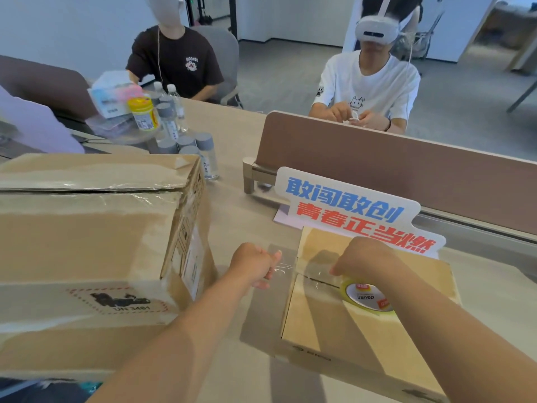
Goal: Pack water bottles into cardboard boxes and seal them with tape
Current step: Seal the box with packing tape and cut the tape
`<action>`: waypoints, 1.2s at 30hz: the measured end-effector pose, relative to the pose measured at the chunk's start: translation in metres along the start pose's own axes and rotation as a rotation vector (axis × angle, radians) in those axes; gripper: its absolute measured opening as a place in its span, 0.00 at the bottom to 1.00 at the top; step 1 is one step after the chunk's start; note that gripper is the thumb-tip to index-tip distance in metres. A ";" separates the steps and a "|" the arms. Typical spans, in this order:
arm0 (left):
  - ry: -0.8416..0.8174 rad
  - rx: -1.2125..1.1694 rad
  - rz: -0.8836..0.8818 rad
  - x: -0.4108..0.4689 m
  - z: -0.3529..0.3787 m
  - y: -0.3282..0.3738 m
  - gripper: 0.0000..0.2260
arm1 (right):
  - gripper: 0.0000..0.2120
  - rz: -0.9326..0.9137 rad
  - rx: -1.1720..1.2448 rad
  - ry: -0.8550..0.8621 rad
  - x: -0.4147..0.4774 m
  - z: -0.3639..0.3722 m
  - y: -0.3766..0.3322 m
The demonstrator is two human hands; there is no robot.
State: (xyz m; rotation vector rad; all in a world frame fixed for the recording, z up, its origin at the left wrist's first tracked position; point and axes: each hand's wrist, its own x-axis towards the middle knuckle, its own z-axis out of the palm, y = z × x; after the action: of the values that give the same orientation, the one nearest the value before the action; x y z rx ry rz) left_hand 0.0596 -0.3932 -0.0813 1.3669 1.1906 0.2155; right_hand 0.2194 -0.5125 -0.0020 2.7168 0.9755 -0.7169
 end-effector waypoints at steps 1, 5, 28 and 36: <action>0.007 0.012 0.010 0.002 0.000 0.001 0.09 | 0.18 0.002 -0.003 -0.001 0.000 -0.001 0.000; 0.027 0.074 0.066 0.008 -0.002 0.010 0.10 | 0.16 0.007 -0.019 -0.015 0.002 -0.002 -0.001; 0.025 -0.281 -0.313 0.016 0.051 -0.048 0.14 | 0.17 0.044 -0.114 -0.014 0.015 0.008 -0.016; -0.082 -0.198 -0.479 0.061 0.073 -0.136 0.52 | 0.11 0.019 -0.115 0.017 0.013 0.009 -0.014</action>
State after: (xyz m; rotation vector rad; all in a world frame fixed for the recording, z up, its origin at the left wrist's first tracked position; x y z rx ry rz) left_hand 0.0737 -0.4332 -0.2423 0.8801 1.3513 -0.0625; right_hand 0.2154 -0.4970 -0.0160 2.6330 0.9626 -0.6149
